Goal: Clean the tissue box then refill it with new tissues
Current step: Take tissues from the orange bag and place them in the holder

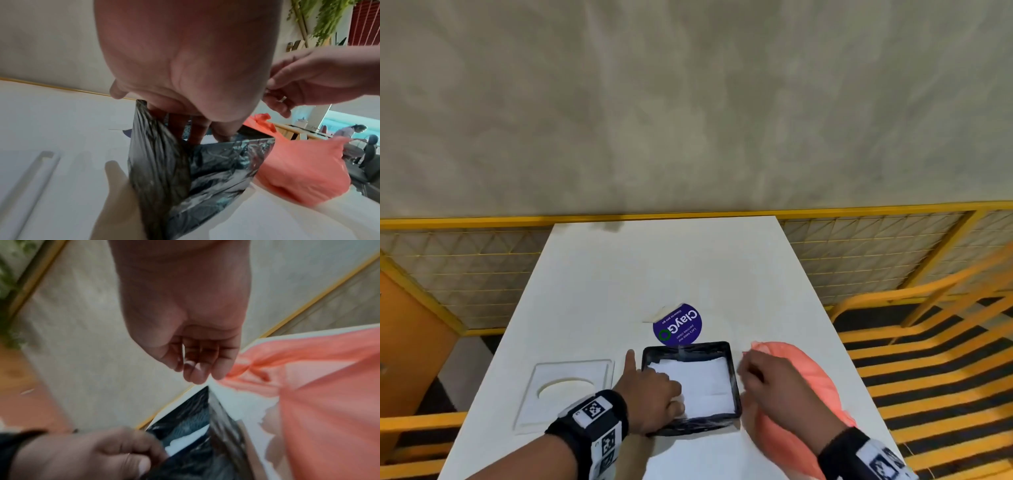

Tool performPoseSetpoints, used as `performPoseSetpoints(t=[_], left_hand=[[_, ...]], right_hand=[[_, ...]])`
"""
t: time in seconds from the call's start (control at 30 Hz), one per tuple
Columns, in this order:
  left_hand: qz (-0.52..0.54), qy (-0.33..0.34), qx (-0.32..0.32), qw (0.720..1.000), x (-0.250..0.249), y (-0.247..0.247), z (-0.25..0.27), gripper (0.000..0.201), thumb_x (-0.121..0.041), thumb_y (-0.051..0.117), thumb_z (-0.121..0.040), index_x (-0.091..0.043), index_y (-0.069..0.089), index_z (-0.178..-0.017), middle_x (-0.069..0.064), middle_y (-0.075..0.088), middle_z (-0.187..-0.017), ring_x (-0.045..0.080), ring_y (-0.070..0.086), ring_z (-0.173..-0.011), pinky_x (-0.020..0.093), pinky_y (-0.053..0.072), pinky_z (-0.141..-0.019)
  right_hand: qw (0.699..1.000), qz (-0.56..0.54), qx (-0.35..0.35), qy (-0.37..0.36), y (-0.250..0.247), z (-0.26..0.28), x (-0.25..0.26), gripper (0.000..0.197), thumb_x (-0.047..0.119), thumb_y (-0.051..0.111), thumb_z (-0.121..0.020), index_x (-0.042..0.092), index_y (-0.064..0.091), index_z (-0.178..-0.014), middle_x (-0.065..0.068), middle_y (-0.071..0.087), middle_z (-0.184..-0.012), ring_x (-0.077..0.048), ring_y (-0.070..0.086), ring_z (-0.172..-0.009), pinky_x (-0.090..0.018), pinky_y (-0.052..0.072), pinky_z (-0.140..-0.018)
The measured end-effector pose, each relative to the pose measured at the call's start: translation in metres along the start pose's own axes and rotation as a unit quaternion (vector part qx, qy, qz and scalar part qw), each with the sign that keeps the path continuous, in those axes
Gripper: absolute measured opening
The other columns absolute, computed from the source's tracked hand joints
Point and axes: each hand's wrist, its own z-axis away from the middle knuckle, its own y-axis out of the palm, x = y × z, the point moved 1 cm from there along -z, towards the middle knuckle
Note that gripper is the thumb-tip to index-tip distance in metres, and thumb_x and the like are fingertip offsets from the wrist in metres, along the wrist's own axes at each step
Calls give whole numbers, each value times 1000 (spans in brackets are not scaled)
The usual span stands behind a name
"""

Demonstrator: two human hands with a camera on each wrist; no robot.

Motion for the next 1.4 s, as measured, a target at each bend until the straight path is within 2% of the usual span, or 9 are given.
performPoseSetpoints(t=[0.13, 0.3, 0.43, 0.53, 0.7, 0.87, 1.1, 1.27, 1.4], left_hand=[[11, 45, -121, 992, -17, -20, -10, 29, -43, 38, -95, -28, 61, -105, -5, 62, -107, 22, 56, -107, 51, 26, -105], [39, 208, -149, 966, -71, -45, -36, 32, -38, 41, -92, -32, 60, -118, -6, 63, -116, 21, 58, -110, 39, 37, -94], [-1, 291, -118, 949, -119, -55, -50, 43, -27, 43, -88, -32, 53, -130, -2, 62, -126, 28, 59, -111, 44, 42, -86], [-28, 318, -109, 941, -143, -59, -54, 41, -22, 42, -86, -29, 54, -124, 0, 62, -121, 32, 56, -108, 44, 38, -81], [-69, 279, -98, 953, -157, -55, -66, 33, -21, 46, -91, -26, 57, -121, 0, 62, -124, 34, 51, -111, 46, 38, -87], [-113, 235, -30, 965, -159, -37, -75, 33, -29, 43, -95, -28, 55, -126, 10, 66, -115, 37, 52, -108, 49, 32, -91], [-136, 228, -7, 964, -167, -23, -81, 36, -31, 38, -98, -30, 54, -130, 12, 63, -120, 37, 53, -109, 51, 31, -93], [-138, 297, -76, 942, -174, -19, -83, 34, -40, 39, -94, -36, 62, -118, 9, 43, -136, 39, 44, -113, 50, 37, -86], [-71, 191, -25, 979, -178, -16, -85, 44, -50, 33, -96, -32, 61, -125, 9, 30, -148, 39, 32, -127, 55, 28, -98]], right_hand=[[980, 109, 30, 162, -32, 20, -53, 23, 20, 44, -95, 18, 66, -86, 4, 69, -84, -12, 64, -77, -29, 51, -71], [959, 199, 7, 200, -18, 27, -97, 31, 16, 40, -97, 23, 59, -122, 2, 66, -118, -9, 56, -88, -18, 44, -79], [951, 238, -21, 198, -2, 33, -112, 36, 35, 49, -92, 28, 50, -127, -3, 56, -127, -24, 58, -109, -36, 50, -88], [941, 296, 47, 155, 6, 42, -114, 50, 42, 52, -89, 29, 46, -137, -4, 42, -145, -31, 41, -132, -49, 40, -104], [921, 375, 100, -12, 1, 57, -124, 27, 27, 54, -88, 26, 68, -111, -2, 65, -121, -29, 52, -122, -49, 45, -99], [927, 367, 76, 16, -11, 70, -131, 24, 18, 50, -86, 26, 72, -92, 9, 67, -104, -22, 57, -99, -40, 45, -89], [936, 298, -9, 186, 0, 73, -131, 39, 34, 58, -85, 29, 53, -124, 1, 56, -122, -24, 54, -110, -40, 48, -90], [933, 319, 10, 167, 8, 73, -137, 63, 50, 60, -79, 39, 38, -137, 0, 44, -142, -29, 42, -127, -49, 40, -99], [936, 313, 57, 152, 5, 76, -138, 68, 46, 61, -83, 39, 28, -142, -2, 35, -151, -31, 34, -137, -53, 35, -107]])
